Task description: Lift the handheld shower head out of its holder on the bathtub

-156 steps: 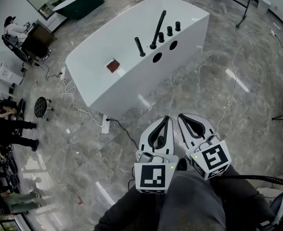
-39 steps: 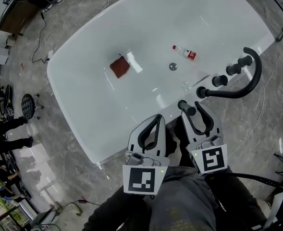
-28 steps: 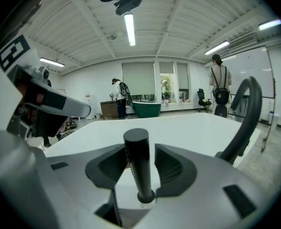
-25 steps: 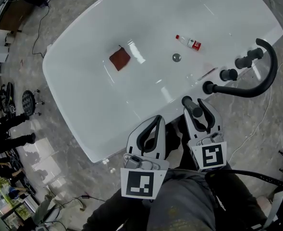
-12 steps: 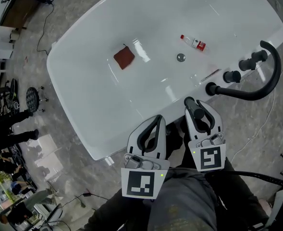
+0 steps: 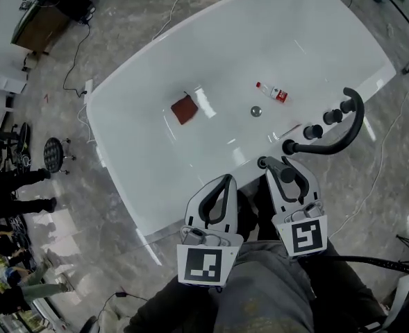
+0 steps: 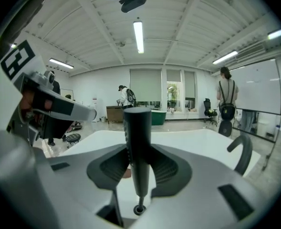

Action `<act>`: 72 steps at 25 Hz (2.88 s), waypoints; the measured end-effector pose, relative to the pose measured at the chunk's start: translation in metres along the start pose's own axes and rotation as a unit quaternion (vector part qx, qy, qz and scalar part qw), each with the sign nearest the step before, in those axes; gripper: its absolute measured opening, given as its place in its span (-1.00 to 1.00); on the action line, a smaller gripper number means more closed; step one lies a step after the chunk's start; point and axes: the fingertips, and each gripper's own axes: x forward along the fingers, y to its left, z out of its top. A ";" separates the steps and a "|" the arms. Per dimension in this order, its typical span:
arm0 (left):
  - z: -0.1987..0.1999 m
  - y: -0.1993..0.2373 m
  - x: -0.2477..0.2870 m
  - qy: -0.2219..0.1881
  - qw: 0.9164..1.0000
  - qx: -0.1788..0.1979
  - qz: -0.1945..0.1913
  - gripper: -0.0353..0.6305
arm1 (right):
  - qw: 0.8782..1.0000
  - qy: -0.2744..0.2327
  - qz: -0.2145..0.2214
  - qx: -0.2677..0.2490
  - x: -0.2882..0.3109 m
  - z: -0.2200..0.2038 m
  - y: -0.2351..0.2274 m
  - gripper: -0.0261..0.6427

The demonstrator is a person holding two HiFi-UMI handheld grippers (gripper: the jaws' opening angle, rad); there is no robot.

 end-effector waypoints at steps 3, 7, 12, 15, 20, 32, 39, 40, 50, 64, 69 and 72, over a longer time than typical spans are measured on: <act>0.022 -0.003 -0.013 -0.009 1.000 -0.003 -0.002 -0.88 | 1.000 -0.010 0.010 -0.009 -0.013 0.034 0.006 -0.51; 0.050 -0.006 -0.018 -0.032 0.999 0.004 -0.009 -0.88 | 0.999 -0.035 0.018 -0.017 -0.023 0.078 0.007 -0.51; 0.084 -0.007 -0.016 -0.078 0.997 0.006 -0.013 -0.88 | 0.997 -0.072 0.018 -0.027 -0.032 0.123 0.003 -0.51; 0.101 -0.014 -0.021 -0.102 0.994 0.013 -0.027 -0.88 | 0.994 -0.097 0.021 -0.038 -0.039 0.146 0.008 -0.51; 0.130 -0.012 -0.030 -0.140 0.989 0.019 -0.031 -0.88 | 0.991 -0.121 0.020 -0.054 -0.047 0.175 0.017 -0.51; 0.123 -0.012 -0.037 -0.138 0.990 0.016 -0.029 -0.88 | 0.992 -0.109 0.031 -0.046 -0.043 0.174 0.023 -0.51; 0.118 -0.016 -0.044 -0.138 0.990 0.017 -0.029 -0.88 | 0.993 -0.102 0.027 -0.050 -0.049 0.169 0.025 -0.51; 0.118 -0.017 -0.045 -0.138 0.990 0.017 -0.029 -0.88 | 0.993 -0.103 0.028 -0.052 -0.050 0.169 0.026 -0.51; 0.112 -0.036 -0.074 -0.156 0.986 0.017 -0.047 -0.88 | 0.990 -0.126 0.015 -0.053 -0.076 0.173 0.035 -0.51; 0.089 -0.089 -0.112 -0.143 0.988 0.038 -0.051 -0.88 | 0.984 -0.172 0.011 -0.046 -0.143 0.172 0.041 -0.51; 0.076 -0.120 -0.138 -0.143 0.988 0.032 -0.040 -0.88 | 0.982 -0.183 0.021 -0.044 -0.186 0.165 0.044 -0.51; 0.060 -0.138 -0.154 -0.136 0.990 0.029 -0.038 -0.88 | 0.981 -0.189 0.019 -0.046 -0.211 0.158 0.046 -0.51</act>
